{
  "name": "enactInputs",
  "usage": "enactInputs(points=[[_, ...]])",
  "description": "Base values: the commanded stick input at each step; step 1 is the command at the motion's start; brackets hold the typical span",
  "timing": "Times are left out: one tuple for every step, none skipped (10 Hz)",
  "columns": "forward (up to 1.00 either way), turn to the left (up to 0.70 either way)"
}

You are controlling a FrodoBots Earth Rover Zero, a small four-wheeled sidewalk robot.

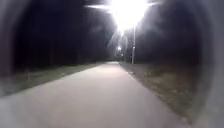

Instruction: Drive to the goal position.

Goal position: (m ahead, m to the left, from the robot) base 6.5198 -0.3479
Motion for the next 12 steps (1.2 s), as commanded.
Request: enactInputs(points=[[1.00, -0.03], [1.00, -0.03], [1.00, -0.03], [1.00, -0.03], [1.00, -0.03], [1.00, -0.04], [1.00, -0.03], [1.00, -0.03], [1.00, -0.04], [1.00, -0.03], [1.00, -0.03], [1.00, -0.03]])
